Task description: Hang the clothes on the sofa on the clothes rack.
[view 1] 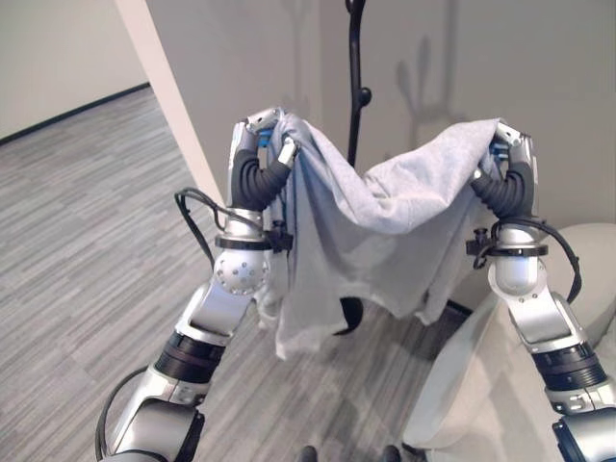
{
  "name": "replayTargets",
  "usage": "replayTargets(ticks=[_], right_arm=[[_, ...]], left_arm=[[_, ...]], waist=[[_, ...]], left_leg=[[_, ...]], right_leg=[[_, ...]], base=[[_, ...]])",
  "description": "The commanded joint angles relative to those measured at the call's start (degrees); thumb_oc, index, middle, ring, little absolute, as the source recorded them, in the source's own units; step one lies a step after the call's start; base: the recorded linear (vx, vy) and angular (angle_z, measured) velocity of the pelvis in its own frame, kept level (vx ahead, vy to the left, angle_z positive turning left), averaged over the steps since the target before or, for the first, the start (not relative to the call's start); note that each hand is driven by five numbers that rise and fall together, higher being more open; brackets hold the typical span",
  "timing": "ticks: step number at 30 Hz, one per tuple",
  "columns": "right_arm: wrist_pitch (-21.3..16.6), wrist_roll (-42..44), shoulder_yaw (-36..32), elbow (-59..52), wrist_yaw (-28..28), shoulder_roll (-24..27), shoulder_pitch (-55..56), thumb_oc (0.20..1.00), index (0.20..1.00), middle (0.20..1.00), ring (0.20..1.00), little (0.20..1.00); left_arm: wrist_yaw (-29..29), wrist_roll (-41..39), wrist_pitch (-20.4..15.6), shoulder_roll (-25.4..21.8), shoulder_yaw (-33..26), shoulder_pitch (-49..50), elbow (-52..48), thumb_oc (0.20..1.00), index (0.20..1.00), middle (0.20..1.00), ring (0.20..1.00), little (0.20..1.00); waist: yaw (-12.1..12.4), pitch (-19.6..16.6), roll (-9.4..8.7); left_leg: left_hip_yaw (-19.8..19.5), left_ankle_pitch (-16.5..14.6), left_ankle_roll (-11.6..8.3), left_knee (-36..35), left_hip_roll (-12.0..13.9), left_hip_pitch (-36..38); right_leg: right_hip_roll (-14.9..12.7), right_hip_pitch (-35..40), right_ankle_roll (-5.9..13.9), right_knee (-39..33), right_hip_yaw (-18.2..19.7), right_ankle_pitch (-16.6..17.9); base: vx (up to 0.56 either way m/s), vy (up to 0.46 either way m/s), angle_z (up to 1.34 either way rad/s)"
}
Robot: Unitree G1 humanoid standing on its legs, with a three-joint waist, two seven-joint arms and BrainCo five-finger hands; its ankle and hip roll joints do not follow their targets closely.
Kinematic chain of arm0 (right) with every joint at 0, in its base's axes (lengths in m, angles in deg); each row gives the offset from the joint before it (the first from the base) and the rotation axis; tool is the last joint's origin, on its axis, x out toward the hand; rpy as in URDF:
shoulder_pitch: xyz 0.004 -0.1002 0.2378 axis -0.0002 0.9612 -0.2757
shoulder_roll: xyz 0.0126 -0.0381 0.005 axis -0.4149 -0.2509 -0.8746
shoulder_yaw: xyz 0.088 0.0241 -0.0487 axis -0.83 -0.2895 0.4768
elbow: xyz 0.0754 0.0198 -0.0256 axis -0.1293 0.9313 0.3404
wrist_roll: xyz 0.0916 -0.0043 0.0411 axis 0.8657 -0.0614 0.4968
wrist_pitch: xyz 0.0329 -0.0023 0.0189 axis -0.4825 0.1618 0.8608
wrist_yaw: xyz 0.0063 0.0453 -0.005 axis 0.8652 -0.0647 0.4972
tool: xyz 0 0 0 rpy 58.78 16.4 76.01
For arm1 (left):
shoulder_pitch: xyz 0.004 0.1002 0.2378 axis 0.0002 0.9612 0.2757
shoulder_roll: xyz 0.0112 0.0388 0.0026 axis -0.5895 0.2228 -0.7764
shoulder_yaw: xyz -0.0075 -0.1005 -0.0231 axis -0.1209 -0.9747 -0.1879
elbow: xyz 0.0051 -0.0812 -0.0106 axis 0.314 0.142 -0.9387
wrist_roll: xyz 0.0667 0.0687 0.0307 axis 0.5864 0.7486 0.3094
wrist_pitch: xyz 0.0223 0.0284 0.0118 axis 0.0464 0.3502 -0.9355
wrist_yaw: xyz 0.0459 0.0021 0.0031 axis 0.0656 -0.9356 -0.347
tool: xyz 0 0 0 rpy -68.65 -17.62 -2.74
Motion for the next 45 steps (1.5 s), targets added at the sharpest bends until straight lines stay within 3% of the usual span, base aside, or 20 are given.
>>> replayTargets(ticks=[1, 8, 14, 16, 20, 21, 23, 25, 26, 28, 30, 33, 34, 36, 37, 39, 41, 44, 45], right_arm=[[-2.24, 1.44, -3.38, -1.26, -1.11, 1.42, -1.04, 0.200, 0.200, 0.200, 0.200, 0.200], [-1.93, 1.36, -3.13, -0.52, -1.32, 1.62, -2.92, 0.200, 0.200, 0.200, 0.200, 0.200], [-0.95, 0.53, -3.23, -0.25, -0.84, 2.16, -4.21, 0.200, 0.200, 0.200, 0.200, 0.200], [-0.89, 0.27, -3.21, -0.16, -1.01, 2.14, -4.98, 0.200, 0.200, 0.200, 0.200, 0.200], [-1.42, 0.40, -3.20, 0.02, -1.03, 1.52, -4.68, 0.200, 0.200, 0.200, 0.200, 0.200], [-1.69, 0.33, -3.50, 0.21, -1.05, 1.55, -4.55, 0.200, 0.200, 0.200, 0.200, 0.200], [-1.82, 0.54, -3.91, 0.10, -1.15, 2.17, -5.01, 0.200, 0.200, 0.200, 0.200, 0.200], [-2.00, 0.79, -3.77, 0.12, -1.69, 2.22, -5.94, 0.200, 0.200, 0.200, 0.200, 0.200], [-1.87, 0.84, -3.83, 0.40, -2.16, 2.15, -6.41, 0.200, 0.200, 0.200, 0.200, 0.200], [-1.87, 0.82, -3.74, 0.48, -2.22, 2.16, -6.53, 0.200, 0.200, 0.200, 0.200, 0.200], [-1.90, 0.80, -3.38, 0.93, -2.28, 2.46, -6.65, 0.200, 0.200, 0.200, 0.200, 0.200], [-2.06, 0.80, -3.61, 0.54, -1.75, 2.27, -6.08, 0.200, 0.200, 0.200, 0.200, 0.200], [-2.31, 1.04, -3.74, 0.47, -1.73, 2.28, -5.75, 0.200, 0.200, 0.200, 0.200, 0.200], [-2.77, 1.81, -4.02, 0.06, -1.22, 2.57, -4.43, 0.200, 0.200, 0.200, 0.200, 0.200], [-2.76, 1.82, -4.02, 0.01, -1.19, 2.60, -4.32, 0.200, 0.200, 0.200, 0.200, 0.200], [-3.31, 2.64, -4.80, -0.63, -1.19, 3.12, -2.77, 0.200, 0.200, 0.200, 0.200, 0.200], [-3.91, 3.20, -5.49, -1.01, -1.38, 3.80, -1.52, 0.200, 0.200, 0.200, 0.200, 0.200], [-4.60, 3.88, -6.54, -1.57, -1.61, 4.36, -0.08, 0.200, 0.200, 0.200, 0.200, 0.200], [-4.72, 4.19, -7.08, -1.51, -2.08, 4.66, 0.45, 0.200, 0.200, 0.200, 0.200, 0.200]], left_arm=[[-0.08, 0.09, -2.16, -0.76, 0.35, -3.16, 0.54, 0.200, 0.200, 0.200, 0.200, 0.200], [-0.14, -0.30, -2.36, -1.29, 0.45, -3.39, 0.72, 0.200, 0.200, 0.200, 0.200, 0.200], [0.12, -0.76, -2.44, -1.05, 1.29, -4.32, 0.89, 0.200, 0.200, 0.200, 0.200, 0.200], [0.19, -0.75, -2.30, -0.96, 1.68, -4.69, 1.02, 0.200, 0.200, 0.200, 0.200, 0.200], [0.76, -0.23, -2.23, -0.92, 1.51, -4.60, 1.16, 0.200, 0.200, 0.200, 0.200, 0.200], [0.72, -0.21, -2.48, -0.54, 1.21, -4.73, 1.16, 0.200, 0.200, 0.200, 0.200, 0.200], [0.57, -0.12, -2.56, -0.61, 0.99, -4.98, 1.05, 0.200, 0.200, 0.200, 0.200, 0.200], [0.14, -0.12, -2.34, -0.81, 0.76, -5.28, 1.30, 0.200, 0.200, 0.200, 0.200, 0.200], [-0.07, 0.27, -2.23, -0.85, 0.47, -5.47, 1.31, 0.200, 0.200, 0.200, 0.200, 0.200], [-0.10, 0.30, -2.22, -0.84, 0.41, -5.49, 1.32, 0.200, 0.200, 0.200, 0.200, 0.200], [-0.33, 0.90, -2.42, -1.19, 0.12, -5.44, 1.45, 0.200, 0.200, 0.200, 0.200, 0.200], [-0.33, 1.28, -2.35, -0.76, 0.16, -4.81, 1.10, 0.200, 0.200, 0.200, 0.200, 0.200], [-0.48, 1.16, -2.37, -0.30, 0.14, -4.54, 1.06, 0.200, 0.200, 0.200, 0.200, 0.200], [-0.07, 0.60, -2.35, 0.53, 0.05, -3.28, 0.59, 0.200, 0.200, 0.200, 0.200, 0.200], [-0.04, 0.60, -2.33, 0.57, 0.05, -3.18, 0.54, 0.200, 0.200, 0.200, 0.200, 0.200], [0.22, -0.72, -2.67, 1.13, 0.49, -3.74, 0.80, 0.200, 0.200, 0.200, 0.200, 0.200], [0.72, -1.13, -2.73, 1.16, 0.76, -3.42, 0.75, 0.200, 0.200, 0.200, 0.200, 0.200], [1.38, -1.54, -2.64, 1.35, 0.90, -3.69, 0.73, 0.200, 0.200, 0.200, 0.200, 0.200], [1.29, -1.94, -2.70, 1.76, 1.18, -3.87, 1.02, 0.200, 0.200, 0.200, 0.200, 0.200]], waist=[[1.41, -4.85, 1.20], [1.99, -4.50, 0.93], [1.92, -2.73, 1.77], [1.53, -1.33, 2.23], [1.55, -0.57, 2.65], [0.96, -0.88, 2.73], [0.53, -0.61, 2.27], [0.13, 0.08, 2.11], [-0.58, 0.61, 2.08], [-0.84, 0.65, 2.47], [-1.32, 0.35, 1.99], [-2.03, -1.53, 0.58], [-2.30, -2.12, 0.16], [-2.59, -4.46, 0.82], [-2.71, -4.66, 0.97], [-3.33, -5.72, 1.93], [-3.71, -5.76, 2.02], [-3.99, -5.13, 1.77], [-4.32, -4.64, 1.40]], left_leg=[[3.05, -5.57, -0.69, 0.43, 0.36, 2.21], [2.76, -5.81, 0.47, 0.43, -0.84, 1.46], [1.19, -6.44, 2.37, 0.43, -2.02, 2.53], [0.12, -6.85, 3.71, 0.43, -2.80, 4.07], [-0.35, -7.43, 4.00, 0.56, -2.65, 4.99], [-1.16, -8.13, 3.75, 0.46, -2.53, 5.94], [-2.08, -8.96, 3.40, 0.43, -3.01, 6.80], [-2.80, -10.28, 2.94, 0.43, -2.89, 8.51], [-3.15, -11.57, 2.30, 0.43, -2.31, 10.49], [-3.33, -11.84, 2.23, 0.43, -1.87, 10.64], [-3.53, -14.05, 1.38, 0.43, -1.05, 13.07], [-5.05, -15.71, 1.21, 0.43, 0.06, 15.00], [-5.45, -15.43, 0.81, 0.43, 0.53, 15.23], [-6.00, -13.30, -0.58, 1.94, 3.51, 15.08], [-6.12, -13.37, -0.65, 1.97, 3.69, 14.94], [-5.90, -7.79, -4.09, 7.48, 6.22, 13.03], [-5.51, -4.67, -5.89, 12.43, 7.18, 10.99], [-5.49, -0.93, -7.05, 20.23, 7.05, 7.99], [-3.27, 1.29, -7.39, 24.39, 7.85, 5.64]], right_leg=[[-2.17, 1.24, 4.27, 0.76, -0.46, -2.88], [-3.37, 0.25, 5.23, 1.35, -0.12, -1.76], [-4.05, -4.34, 5.29, 13.74, 2.51, -2.58], [-4.65, -7.81, 4.49, 22.57, 3.55, 0.97], [-3.59, -10.74, 3.60, 27.31, 3.65, -1.35], [-0.98, -12.29, 3.09, 24.29, 5.01, -4.09], [0.23, -13.61, 3.50, 17.74, 6.05, -3.10], [0.31, -16.02, 4.78, 9.26, 4.61, 0.96], [0.57, -18.30, 6.40, 2.87, 2.66, 3.40], [0.90, -17.51, 6.40, 1.71, 2.21, 3.94], [1.24, -19.42, 7.32, 0.76, -0.04, 3.19], [1.46, -17.21, 6.44, 0.76, -0.41, 6.50], [1.35, -16.58, 6.23, 0.76, -0.13, 7.65], [2.98, -14.57, 5.02, 0.76, -0.59, 6.92], [3.08, -14.63, 4.96, 0.76, -0.77, 6.86], [4.83, -12.26, 3.19, 0.76, -1.00, 4.33], [5.63, -10.11, 1.81, 0.76, -1.19, 2.11], [6.53, -6.80, 0.35, 0.76, -1.14, -0.37], [6.45, -5.30, -0.47, 0.76, -1.08, -1.45]], base=[[0.01, 0.059, 0.01], [0.00, 0.069, 0.00], [0.01, 0.124, -0.01], [0.05, 0.153, -0.04], [0.09, 0.060, -0.01], [0.21, -0.015, 0.20], [0.25, -0.047, 0.20], [0.30, -0.081, 0.23], [0.28, -0.061, 0.30], [0.22, -0.060, 0.28], [0.33, -0.149, 0.39], [0.36, -0.208, 0.50], [0.35, -0.205, 0.65], [0.39, -0.251, 0.37], [0.44, -0.253, 0.01], [0.33, -0.199, -0.16], [0.24, -0.148, 0.05], [0.22, -0.139, 0.31], [0.22, -0.109, 0.38]])
